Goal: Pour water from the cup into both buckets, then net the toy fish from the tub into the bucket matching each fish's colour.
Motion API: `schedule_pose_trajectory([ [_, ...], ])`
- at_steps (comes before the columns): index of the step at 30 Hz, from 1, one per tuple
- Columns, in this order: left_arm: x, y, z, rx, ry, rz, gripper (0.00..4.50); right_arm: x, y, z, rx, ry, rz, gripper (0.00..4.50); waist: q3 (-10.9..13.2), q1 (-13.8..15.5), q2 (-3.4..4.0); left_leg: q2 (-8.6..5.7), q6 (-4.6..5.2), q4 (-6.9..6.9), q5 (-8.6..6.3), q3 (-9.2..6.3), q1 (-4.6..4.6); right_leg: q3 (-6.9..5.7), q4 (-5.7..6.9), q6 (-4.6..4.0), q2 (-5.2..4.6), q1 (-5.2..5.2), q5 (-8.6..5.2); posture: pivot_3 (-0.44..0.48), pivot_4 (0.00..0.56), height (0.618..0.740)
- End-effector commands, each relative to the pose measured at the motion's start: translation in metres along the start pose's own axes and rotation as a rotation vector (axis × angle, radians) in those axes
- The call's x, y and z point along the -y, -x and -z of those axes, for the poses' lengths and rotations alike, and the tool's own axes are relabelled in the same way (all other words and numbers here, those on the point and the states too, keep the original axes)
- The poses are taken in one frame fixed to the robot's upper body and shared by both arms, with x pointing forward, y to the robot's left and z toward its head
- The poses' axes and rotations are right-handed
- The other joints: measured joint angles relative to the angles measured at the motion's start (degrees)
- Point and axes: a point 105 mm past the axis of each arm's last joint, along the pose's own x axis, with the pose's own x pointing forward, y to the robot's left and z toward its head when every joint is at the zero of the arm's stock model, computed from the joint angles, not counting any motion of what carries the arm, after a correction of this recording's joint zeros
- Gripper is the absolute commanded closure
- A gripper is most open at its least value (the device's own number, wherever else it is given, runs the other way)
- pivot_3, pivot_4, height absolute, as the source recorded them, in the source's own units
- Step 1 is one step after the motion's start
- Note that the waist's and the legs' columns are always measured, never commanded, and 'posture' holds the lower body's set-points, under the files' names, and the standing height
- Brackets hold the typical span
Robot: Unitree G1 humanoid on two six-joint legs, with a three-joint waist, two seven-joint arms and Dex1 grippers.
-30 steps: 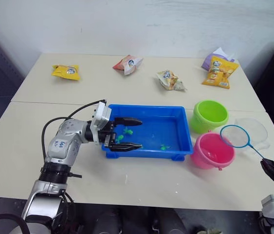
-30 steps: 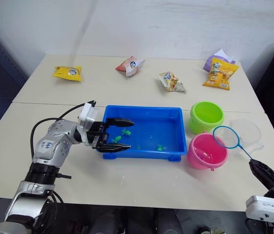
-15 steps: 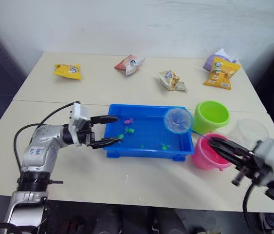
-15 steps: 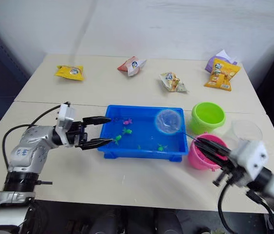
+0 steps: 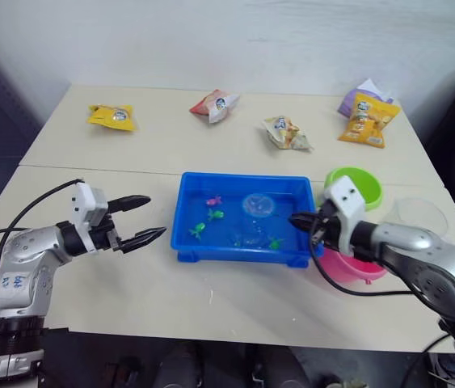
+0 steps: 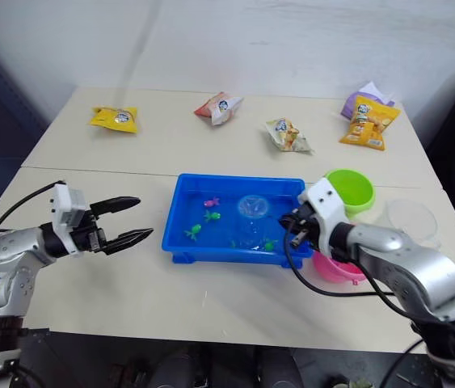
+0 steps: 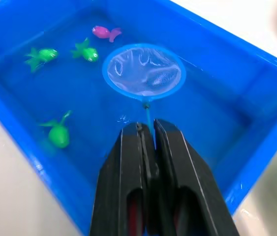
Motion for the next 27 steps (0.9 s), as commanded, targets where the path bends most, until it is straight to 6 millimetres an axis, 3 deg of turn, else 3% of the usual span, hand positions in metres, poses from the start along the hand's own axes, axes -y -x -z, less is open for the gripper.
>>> schedule_pose_trajectory([
  [1,0.002,0.005,-0.012,0.032,-0.046,-0.013,0.04,0.006,-0.012,-0.002,-0.045,0.064,0.031,4.50,0.00,-0.09,0.00,0.00,0.00,0.00,0.00,0.00,-0.02,0.00,0.00,0.00,0.00,-0.02,0.00,0.000,0.150,0.738],
  [14,0.008,0.001,-0.012,0.049,-0.035,-0.001,0.04,-0.009,-0.053,-0.024,-0.043,0.175,-0.007,4.50,0.00,-0.13,0.00,0.00,0.01,-0.01,-0.01,0.03,-0.12,-0.03,0.02,0.00,0.00,-0.13,0.00,0.000,0.150,0.738],
  [21,0.010,-0.001,-0.013,0.052,-0.029,0.007,0.04,-0.008,-0.059,-0.029,-0.019,0.329,-0.004,4.50,0.00,-0.14,0.00,-0.01,0.01,-0.01,-0.01,0.04,-0.15,-0.03,0.02,0.00,0.00,-0.18,0.00,0.000,0.150,0.738],
  [27,0.011,-0.003,-0.012,0.044,-0.021,0.017,0.04,-0.020,-0.068,-0.038,0.063,0.411,-0.064,4.50,0.00,-0.34,0.00,0.00,0.01,-0.01,-0.01,0.07,-0.15,-0.03,0.06,0.00,0.01,-0.22,0.00,0.000,0.150,0.738],
])
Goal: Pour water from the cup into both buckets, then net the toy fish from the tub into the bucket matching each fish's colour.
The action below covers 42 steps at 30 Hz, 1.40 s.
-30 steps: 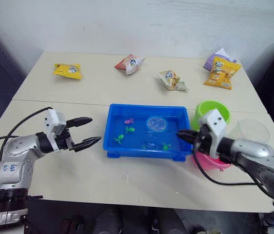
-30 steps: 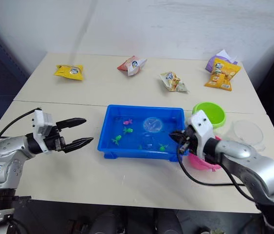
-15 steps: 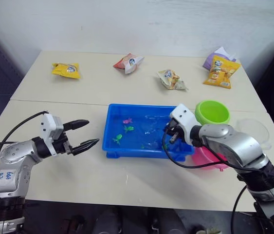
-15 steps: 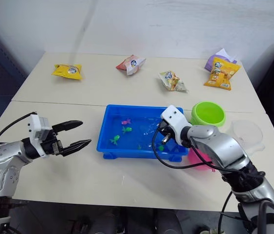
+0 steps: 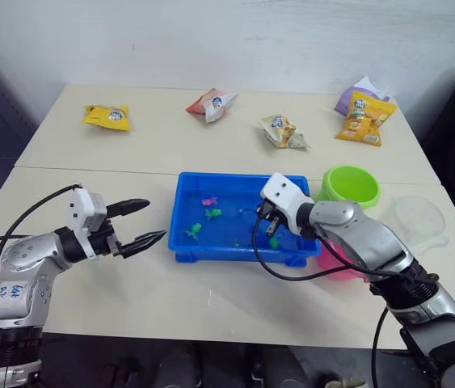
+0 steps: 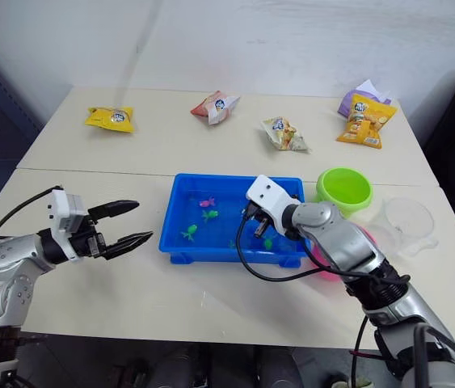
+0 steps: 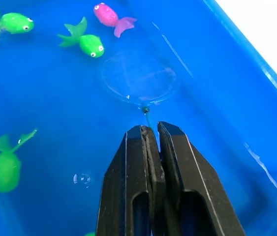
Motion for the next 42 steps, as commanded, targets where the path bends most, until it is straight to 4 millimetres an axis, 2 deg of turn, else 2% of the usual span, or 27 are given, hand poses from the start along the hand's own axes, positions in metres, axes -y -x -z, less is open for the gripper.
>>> schedule_pose_trajectory([
  [1,0.005,-0.003,-0.011,0.032,-0.025,0.023,0.04,-0.002,-0.003,-0.021,0.093,0.101,-0.017,4.50,0.00,-0.08,0.00,0.00,0.00,0.00,0.00,0.00,0.00,0.00,0.01,0.00,0.00,0.00,0.00,0.000,0.150,0.738],
  [17,0.006,-0.003,-0.007,0.034,-0.012,0.037,0.04,-0.003,-0.015,-0.012,0.091,0.253,-0.079,4.50,0.00,-0.09,0.00,0.00,-0.01,0.00,0.00,0.01,-0.01,0.00,0.01,0.00,0.00,-0.02,0.00,0.000,0.150,0.738],
  [22,0.006,-0.003,-0.007,0.034,-0.014,0.038,0.04,-0.012,-0.011,-0.006,0.073,0.171,-0.156,4.50,0.00,-0.10,0.00,0.00,-0.01,-0.01,0.00,0.01,-0.01,0.00,0.02,0.00,0.00,-0.02,0.00,0.000,0.150,0.738],
  [29,0.006,-0.003,-0.008,0.037,-0.019,0.038,0.04,-0.030,0.001,-0.008,0.080,0.114,-0.282,4.50,0.00,-0.07,0.00,0.00,-0.02,-0.03,-0.01,0.00,-0.01,-0.01,-0.01,0.00,0.00,-0.02,0.00,0.000,0.150,0.738],
  [34,0.006,-0.002,-0.009,0.036,-0.022,0.037,0.04,-0.024,0.004,-0.005,0.066,0.093,-0.272,4.50,0.00,-0.02,0.00,0.00,-0.01,-0.02,-0.01,-0.01,-0.01,-0.01,-0.02,0.00,-0.01,-0.02,0.00,0.000,0.150,0.738],
  [42,0.006,-0.003,-0.010,0.039,-0.022,0.039,0.04,0.000,-0.010,-0.005,0.082,0.089,-0.101,4.50,0.00,-0.06,0.00,0.00,-0.04,-0.02,-0.01,0.02,-0.01,0.00,0.00,0.00,-0.01,-0.04,0.00,0.000,0.150,0.738],
])
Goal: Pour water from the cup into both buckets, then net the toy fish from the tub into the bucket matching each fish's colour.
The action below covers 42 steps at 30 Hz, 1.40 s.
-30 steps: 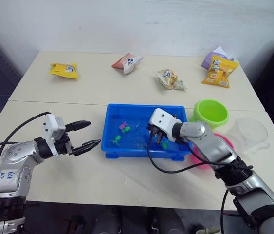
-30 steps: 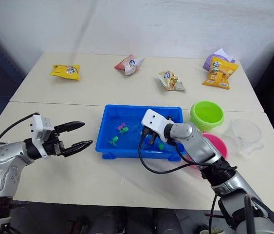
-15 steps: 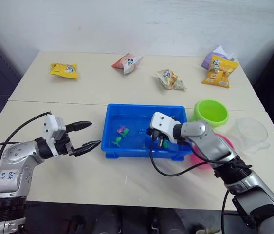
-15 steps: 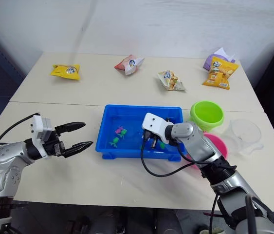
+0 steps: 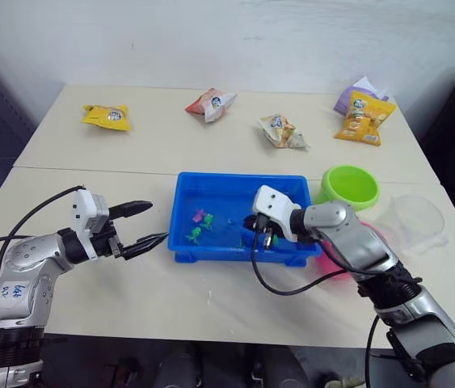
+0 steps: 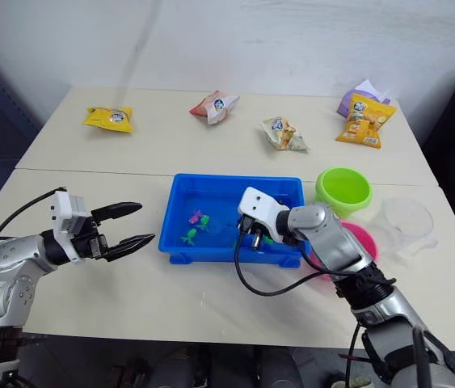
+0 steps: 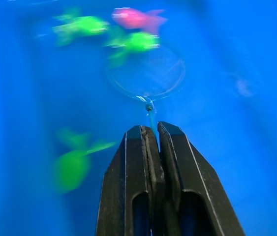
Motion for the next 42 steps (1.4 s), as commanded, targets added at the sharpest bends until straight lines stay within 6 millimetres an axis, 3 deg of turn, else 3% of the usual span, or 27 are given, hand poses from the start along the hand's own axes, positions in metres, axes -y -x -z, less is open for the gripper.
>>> schedule_pose_trajectory([
  [1,0.003,-0.001,-0.011,0.035,-0.030,0.016,0.04,0.016,0.004,-0.009,0.029,0.055,0.082,4.50,0.00,0.02,0.00,0.00,0.00,0.00,0.00,0.00,0.00,0.00,0.00,0.00,0.00,0.00,0.00,0.000,0.150,0.738],
  [7,0.004,0.000,-0.010,0.034,-0.026,0.015,0.04,0.026,0.002,-0.011,0.040,0.124,0.152,4.50,0.00,-0.06,0.00,0.00,0.00,-0.01,0.00,0.01,-0.01,0.00,-0.02,0.00,0.00,0.00,0.00,0.000,0.150,0.738],
  [11,0.005,0.000,-0.010,0.034,-0.023,0.014,0.04,0.027,0.002,-0.025,0.113,0.083,0.157,4.50,0.00,-0.37,0.00,0.01,-0.01,-0.01,0.00,0.01,-0.01,0.00,0.00,0.00,0.01,-0.01,0.00,0.000,0.150,0.738],
  [20,0.007,0.001,-0.007,0.031,-0.020,0.015,0.04,0.011,0.011,-0.052,0.160,-0.049,0.060,4.50,0.00,-0.36,0.00,0.01,-0.01,-0.04,0.00,-0.02,-0.03,-0.01,0.01,0.00,0.00,-0.03,0.00,0.000,0.150,0.738],
  [24,0.008,0.000,-0.007,0.031,-0.019,0.018,0.04,-0.006,0.014,-0.048,0.110,-0.020,-0.022,4.50,0.00,-0.32,0.01,0.00,0.01,-0.04,-0.01,-0.02,-0.04,0.00,-0.02,0.00,-0.02,-0.03,0.00,0.000,0.150,0.738],
  [33,0.008,-0.002,-0.008,0.028,-0.020,0.024,0.04,-0.012,0.017,-0.043,0.062,0.025,-0.034,4.50,0.00,-0.45,0.01,0.00,0.00,-0.07,-0.02,-0.01,-0.05,-0.01,-0.05,0.00,-0.02,-0.05,0.00,0.000,0.150,0.738],
  [42,0.009,0.003,-0.005,0.016,-0.013,0.023,0.04,-0.014,0.039,-0.027,0.017,0.050,-0.040,4.50,0.00,-0.30,0.00,0.00,0.00,-0.07,-0.03,0.00,-0.08,-0.01,-0.09,0.00,-0.02,-0.06,0.00,0.000,0.150,0.738],
])
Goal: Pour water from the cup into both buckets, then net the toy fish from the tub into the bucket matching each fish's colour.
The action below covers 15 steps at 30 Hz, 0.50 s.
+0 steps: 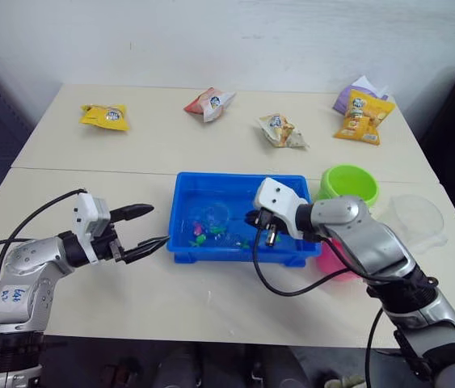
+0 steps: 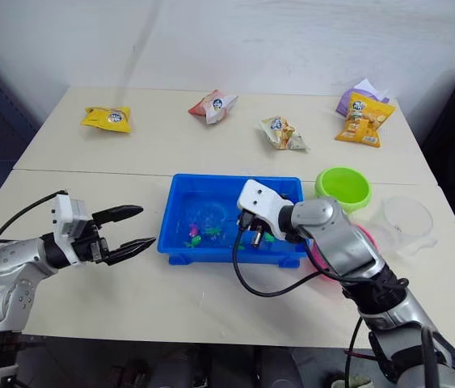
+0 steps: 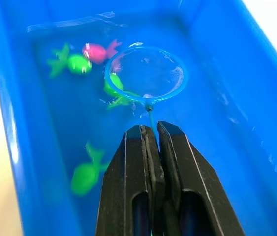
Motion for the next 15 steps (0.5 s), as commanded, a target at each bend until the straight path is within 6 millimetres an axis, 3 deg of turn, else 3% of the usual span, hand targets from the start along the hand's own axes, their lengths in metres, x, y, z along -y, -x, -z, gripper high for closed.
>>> schedule_pose_trajectory([
  [1,0.0033,0.0025,-0.0074,0.021,-0.019,0.012,0.04,-0.0009,0.0135,-0.0056,0.024,0.031,-0.002,4.50,0.00,0.04,0.00,0.00,0.00,-0.01,0.00,-0.01,0.00,0.00,0.00,0.00,0.00,0.00,0.00,0.000,0.150,0.738],
  [15,0.0049,0.0019,-0.0086,0.020,-0.013,0.017,0.04,-0.0094,0.0078,-0.0028,-0.042,0.110,-0.071,4.50,0.00,0.06,0.00,0.00,0.00,0.01,0.00,0.00,0.00,0.00,0.00,0.00,0.00,-0.01,0.00,0.000,0.150,0.738],
])
